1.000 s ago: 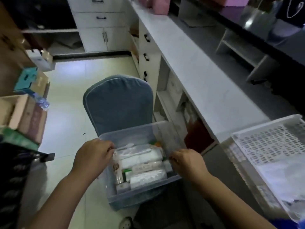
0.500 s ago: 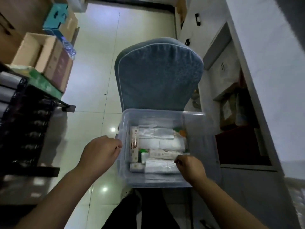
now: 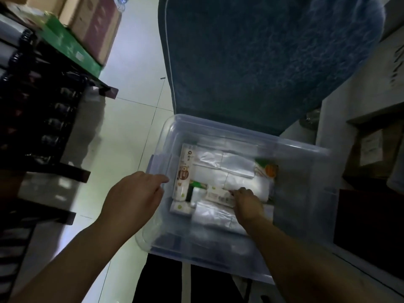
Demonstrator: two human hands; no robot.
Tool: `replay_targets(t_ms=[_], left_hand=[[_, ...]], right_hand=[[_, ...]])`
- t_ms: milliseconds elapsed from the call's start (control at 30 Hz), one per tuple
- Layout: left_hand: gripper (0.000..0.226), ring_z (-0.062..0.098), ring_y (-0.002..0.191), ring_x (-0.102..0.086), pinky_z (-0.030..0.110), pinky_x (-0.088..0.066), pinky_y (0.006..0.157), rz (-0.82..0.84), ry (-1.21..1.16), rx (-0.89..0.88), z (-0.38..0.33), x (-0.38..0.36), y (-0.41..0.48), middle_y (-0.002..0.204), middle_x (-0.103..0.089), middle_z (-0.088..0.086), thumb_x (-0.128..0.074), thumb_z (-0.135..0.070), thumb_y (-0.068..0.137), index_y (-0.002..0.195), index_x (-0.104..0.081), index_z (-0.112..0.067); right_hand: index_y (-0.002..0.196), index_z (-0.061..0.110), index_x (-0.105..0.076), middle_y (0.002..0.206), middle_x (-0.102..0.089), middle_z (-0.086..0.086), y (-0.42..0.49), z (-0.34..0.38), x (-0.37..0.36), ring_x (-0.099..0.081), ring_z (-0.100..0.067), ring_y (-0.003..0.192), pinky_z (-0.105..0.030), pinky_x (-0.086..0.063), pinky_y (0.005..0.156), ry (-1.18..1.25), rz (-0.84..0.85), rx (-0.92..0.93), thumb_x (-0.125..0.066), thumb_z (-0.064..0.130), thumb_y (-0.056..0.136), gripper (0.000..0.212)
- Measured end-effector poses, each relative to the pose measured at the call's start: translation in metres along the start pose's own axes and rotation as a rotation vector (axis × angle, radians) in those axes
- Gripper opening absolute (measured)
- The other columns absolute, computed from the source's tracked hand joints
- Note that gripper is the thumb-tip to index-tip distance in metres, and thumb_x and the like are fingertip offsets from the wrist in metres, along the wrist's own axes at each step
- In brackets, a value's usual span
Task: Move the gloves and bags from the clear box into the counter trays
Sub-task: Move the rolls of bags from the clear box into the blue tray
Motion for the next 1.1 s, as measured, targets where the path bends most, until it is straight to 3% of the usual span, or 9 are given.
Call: replay_targets(t_ms=[133, 267, 533, 667, 733, 800, 900, 1000, 1100], left_hand=[[0.025, 0.024, 0.080, -0.066, 0.026, -0.042, 0.063, 0.004, -0.032, 0.012, -0.009, -0.011, 0.005, 0.086, -0.073, 0.002, -0.064, -0.012, 0.083, 0.106, -0.069, -0.020], [0.025, 0.021, 0.069, -0.067, 0.031, -0.054, 0.056, 0.027, -0.019, -0.014, -0.020, -0.021, 0.003, 0.079, -0.074, 0.002, -0.075, -0.009, 0.073, 0.096, -0.073, -0.020], [0.039, 0.018, 0.073, -0.068, 0.029, -0.057, 0.057, 0.098, 0.130, -0.154, -0.031, -0.030, 0.005, 0.082, -0.073, -0.002, -0.088, -0.012, 0.050, 0.084, -0.074, -0.021], [0.063, 0.021, 0.099, -0.066, 0.036, -0.054, 0.082, 0.125, 0.224, -0.180, -0.043, -0.022, 0.006, 0.111, -0.070, 0.000, -0.088, -0.038, 0.042, 0.102, -0.069, -0.024], [0.069, 0.020, 0.098, -0.065, 0.035, -0.052, 0.085, 0.146, 0.249, -0.179, -0.044, -0.014, 0.004, 0.111, -0.069, -0.001, -0.082, -0.048, 0.047, 0.109, -0.065, -0.024], [0.065, 0.020, 0.092, -0.064, 0.033, -0.050, 0.082, 0.143, 0.238, -0.131, -0.038, -0.005, 0.003, 0.108, -0.069, -0.001, -0.076, -0.048, 0.058, 0.116, -0.059, -0.023], [0.065, 0.021, 0.066, -0.065, 0.031, -0.051, 0.060, 0.130, 0.287, -0.045, -0.020, 0.021, -0.009, 0.080, -0.071, 0.002, -0.088, -0.043, 0.039, 0.096, -0.068, -0.018], [0.064, 0.025, 0.064, -0.064, 0.034, -0.048, 0.057, 0.003, 0.312, 0.065, 0.011, 0.042, -0.024, 0.077, -0.068, 0.006, -0.091, -0.034, 0.039, 0.095, -0.067, -0.013], [0.064, 0.029, 0.073, -0.064, 0.040, -0.049, 0.065, -0.071, 0.268, 0.225, 0.048, 0.052, -0.040, 0.086, -0.068, 0.009, -0.089, -0.030, 0.050, 0.105, -0.063, -0.010]], right_hand=[[0.121, 0.013, -0.051, 0.121, -0.049, -0.011, 0.010, -0.001, -0.013, -0.047, -0.028, 0.107, -0.038, -0.043, 0.085, -0.105, -0.056, -0.012, -0.054, 0.007, 0.084, 0.038], [0.114, 0.014, -0.055, 0.117, -0.052, -0.009, 0.017, -0.008, -0.014, -0.047, -0.027, 0.105, -0.036, -0.041, 0.084, -0.121, -0.077, 0.009, -0.057, 0.020, 0.083, 0.031], [0.088, 0.012, -0.057, 0.081, -0.065, -0.008, -0.023, 0.007, 0.036, -0.058, -0.029, 0.072, -0.029, -0.035, 0.060, 0.182, -0.323, 0.274, -0.073, 0.020, 0.059, 0.034], [0.097, 0.016, -0.060, 0.089, -0.067, -0.002, -0.055, 0.042, 0.080, -0.061, -0.022, 0.079, -0.025, -0.043, 0.074, 0.208, -0.451, 0.568, -0.078, 0.023, 0.056, 0.045], [0.100, 0.017, -0.061, 0.092, -0.068, 0.000, -0.066, 0.061, 0.097, -0.061, -0.020, 0.081, -0.022, -0.040, 0.076, 0.216, -0.499, 0.636, -0.076, 0.025, 0.058, 0.046], [0.104, 0.019, -0.060, 0.095, -0.068, 0.002, -0.070, 0.078, 0.111, -0.061, -0.017, 0.084, -0.022, -0.040, 0.077, 0.220, -0.548, 0.677, -0.076, 0.027, 0.060, 0.048], [0.110, 0.020, -0.056, 0.105, -0.068, 0.001, -0.063, 0.097, 0.123, -0.058, -0.016, 0.095, -0.026, -0.041, 0.086, 0.208, -0.640, 0.730, -0.079, 0.030, 0.062, 0.054], [0.117, 0.017, -0.057, 0.114, -0.067, -0.005, -0.039, 0.102, 0.118, -0.061, -0.022, 0.102, -0.035, -0.047, 0.088, 0.255, -0.639, 0.585, -0.081, 0.026, 0.066, 0.057], [0.127, 0.020, -0.052, 0.123, -0.063, -0.003, -0.006, 0.100, 0.092, -0.059, -0.019, 0.107, -0.031, -0.048, 0.089, 0.420, -0.429, 0.221, -0.073, 0.025, 0.079, 0.052]])
Point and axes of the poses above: each hand's wrist, its own y-axis towards the middle knuckle, its own x-axis out of the back of the hand, z = x × y, the point moved 2 cm from there along y, towards the middle knuckle
